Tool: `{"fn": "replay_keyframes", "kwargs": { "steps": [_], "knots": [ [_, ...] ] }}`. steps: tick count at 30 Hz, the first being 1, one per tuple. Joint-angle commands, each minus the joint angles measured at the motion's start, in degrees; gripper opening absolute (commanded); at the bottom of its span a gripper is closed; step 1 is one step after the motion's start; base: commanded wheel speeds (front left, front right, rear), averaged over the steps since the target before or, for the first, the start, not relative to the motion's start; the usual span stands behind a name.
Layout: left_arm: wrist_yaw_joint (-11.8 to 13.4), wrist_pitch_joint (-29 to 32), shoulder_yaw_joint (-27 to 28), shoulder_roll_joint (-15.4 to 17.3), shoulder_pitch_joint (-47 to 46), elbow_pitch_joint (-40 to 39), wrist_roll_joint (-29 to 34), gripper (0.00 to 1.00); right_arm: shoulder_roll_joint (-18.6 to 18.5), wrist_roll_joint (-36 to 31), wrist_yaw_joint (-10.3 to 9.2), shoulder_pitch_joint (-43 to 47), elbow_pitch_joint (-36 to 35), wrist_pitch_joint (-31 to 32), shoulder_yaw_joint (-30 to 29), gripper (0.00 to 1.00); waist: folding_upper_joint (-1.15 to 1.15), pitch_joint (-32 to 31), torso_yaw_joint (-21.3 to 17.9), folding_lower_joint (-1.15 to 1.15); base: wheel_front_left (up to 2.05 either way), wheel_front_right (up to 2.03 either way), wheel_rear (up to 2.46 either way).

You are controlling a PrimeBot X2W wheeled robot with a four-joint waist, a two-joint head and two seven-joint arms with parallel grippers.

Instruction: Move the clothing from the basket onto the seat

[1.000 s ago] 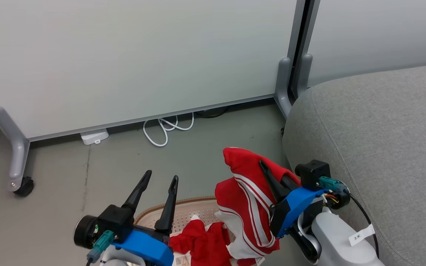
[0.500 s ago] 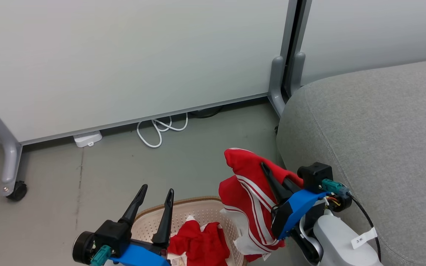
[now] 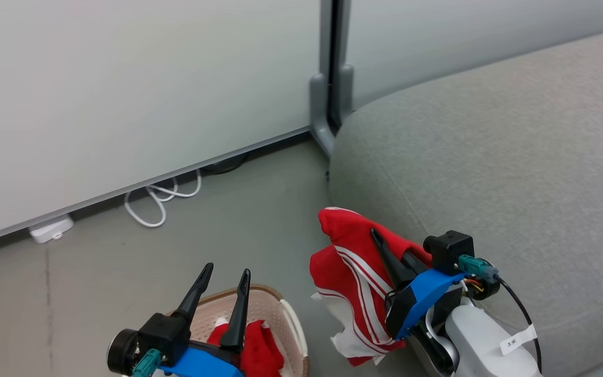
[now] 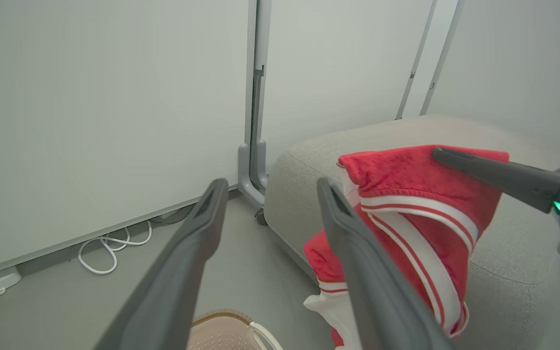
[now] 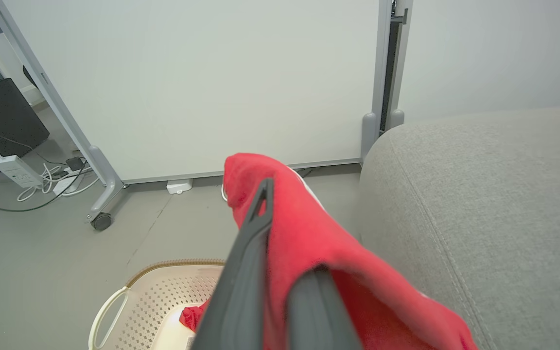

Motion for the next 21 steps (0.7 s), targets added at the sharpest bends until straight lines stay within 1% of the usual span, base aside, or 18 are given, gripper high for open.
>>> {"fn": "replay_keyframes", "kwargs": {
  "steps": [1,10,17,21],
  "knots": [
    [-0.4,-0.3,0.3,0.0,-0.5,0.0,0.5,1.00,-0.2,-0.4,0.01,0.4,-0.5,-0.2,-0.1,0.00,0.00,0.6,-3.1,0.00,0.00,0.00,0.00],
    [-0.5,-0.3,-0.4,0.3,-1.6,0.5,0.6,1.00,0.2,-0.7,0.01,0.8,-1.5,-0.2,-1.4,0.00,0.00,2.7,-9.5,0.00,0.00,0.00,0.00],
    [-0.5,-0.3,-1.3,1.5,-2.6,0.5,-0.2,1.00,0.4,-0.7,0.01,1.3,-2.4,-0.2,-2.2,0.00,0.00,4.0,-12.8,0.00,0.00,0.00,0.00],
    [-0.5,-0.3,-1.9,2.0,-3.1,0.6,-0.6,1.00,0.5,-0.6,0.01,1.8,-3.0,-0.2,-2.5,0.00,0.00,4.4,-14.0,0.00,0.00,0.00,0.00]
  ]
}}
